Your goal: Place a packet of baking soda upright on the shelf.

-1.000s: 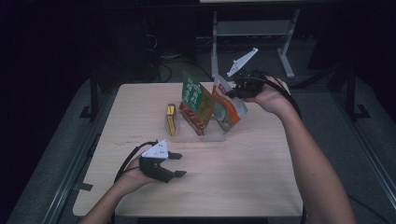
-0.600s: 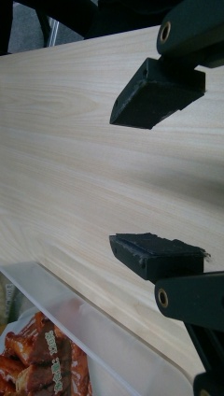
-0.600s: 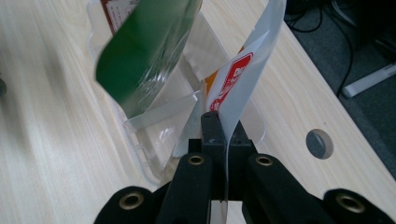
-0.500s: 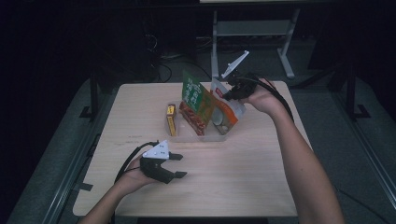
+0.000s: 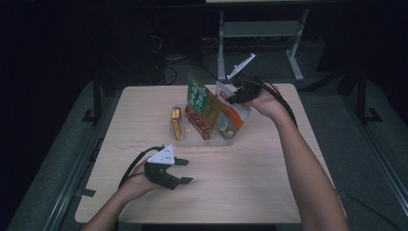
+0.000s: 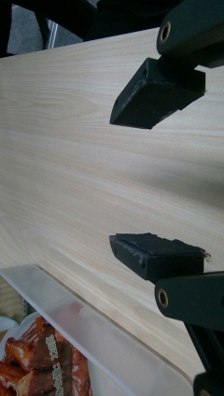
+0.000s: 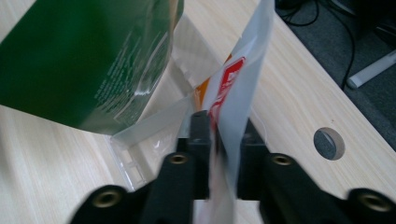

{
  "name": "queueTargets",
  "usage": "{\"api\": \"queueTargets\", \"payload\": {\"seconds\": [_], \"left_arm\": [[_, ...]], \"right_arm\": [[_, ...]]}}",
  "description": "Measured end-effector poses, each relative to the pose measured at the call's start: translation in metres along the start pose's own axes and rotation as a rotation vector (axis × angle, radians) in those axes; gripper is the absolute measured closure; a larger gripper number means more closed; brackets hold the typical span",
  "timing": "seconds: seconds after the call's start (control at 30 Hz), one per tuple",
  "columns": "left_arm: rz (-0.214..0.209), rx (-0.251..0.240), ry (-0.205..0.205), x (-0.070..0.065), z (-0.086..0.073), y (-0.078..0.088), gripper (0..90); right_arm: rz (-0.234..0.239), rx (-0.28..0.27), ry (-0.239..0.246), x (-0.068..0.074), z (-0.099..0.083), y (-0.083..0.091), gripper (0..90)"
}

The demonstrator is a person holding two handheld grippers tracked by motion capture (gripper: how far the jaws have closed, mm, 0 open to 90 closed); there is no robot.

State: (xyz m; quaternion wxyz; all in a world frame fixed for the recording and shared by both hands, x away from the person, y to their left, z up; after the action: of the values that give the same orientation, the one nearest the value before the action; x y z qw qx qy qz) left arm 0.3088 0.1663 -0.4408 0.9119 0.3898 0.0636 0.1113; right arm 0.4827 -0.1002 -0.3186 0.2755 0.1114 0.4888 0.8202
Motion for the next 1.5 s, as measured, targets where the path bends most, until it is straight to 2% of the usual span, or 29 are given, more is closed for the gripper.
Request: {"api": "queueTargets", "payload": {"seconds": [0.13,0.17,0.2,0.37,0.47,0.6,0.87,1.03,1.33,1.43,1.5], "left_arm": [[-0.003,0.004,0.003,0.001,0.0,-0.001,35.3],[-0.003,0.004,0.003,0.001,0.0,-0.001,35.3],[-0.004,0.007,-0.002,0.001,0.0,-0.002,35.2],[-0.01,0.01,0.002,0.0,-0.001,-0.003,34.5],[-0.007,0.019,-0.011,0.001,-0.001,-0.002,33.5],[-0.016,0.026,0.007,0.002,-0.002,-0.002,31.5],[-0.023,0.034,0.028,0.001,-0.002,-0.002,27.2],[-0.03,0.041,0.034,-0.001,0.0,0.0,24.0],[-0.02,0.08,0.027,-0.007,-0.003,-0.003,18.1],[-0.013,0.076,0.05,-0.011,-0.009,-0.003,17.2],[-0.005,0.077,0.05,-0.011,-0.011,-0.003,17.1]], "right_arm": [[-0.009,-0.031,-0.02,-0.001,-0.006,0.006,56.5],[-0.012,-0.038,-0.019,-0.002,-0.008,0.007,54.3],[-0.011,-0.046,-0.046,0.0,-0.008,0.009,51.2],[-0.038,-0.096,-0.085,0.0,-0.015,0.02,40.7],[-0.039,-0.117,-0.104,0.003,-0.021,0.027,37.7],[-0.043,-0.123,-0.105,0.008,-0.032,0.034,33.4],[-0.044,-0.175,-0.137,0.021,-0.054,0.048,28.3],[-0.066,-0.188,-0.14,0.027,-0.071,0.044,27.0],[-0.06,-0.232,-0.171,0.042,-0.103,0.037,25.7],[-0.064,-0.241,-0.172,0.048,-0.115,0.033,25.1],[-0.068,-0.255,-0.174,0.053,-0.123,0.031,25.1]]}}
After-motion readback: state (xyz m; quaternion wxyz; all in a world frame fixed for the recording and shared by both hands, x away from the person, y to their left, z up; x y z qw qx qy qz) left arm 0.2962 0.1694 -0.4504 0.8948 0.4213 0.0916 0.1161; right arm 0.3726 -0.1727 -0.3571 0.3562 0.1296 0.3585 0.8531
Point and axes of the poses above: each handheld gripper's, and its own axes: y roughly backward along the jaws, z roughly out of its top, x roughly to its left, the point moved 3 cm from there along -y, roughly forward along the jaws, and after that the axes turned 8 degrees about x, right-handed, at the moved point
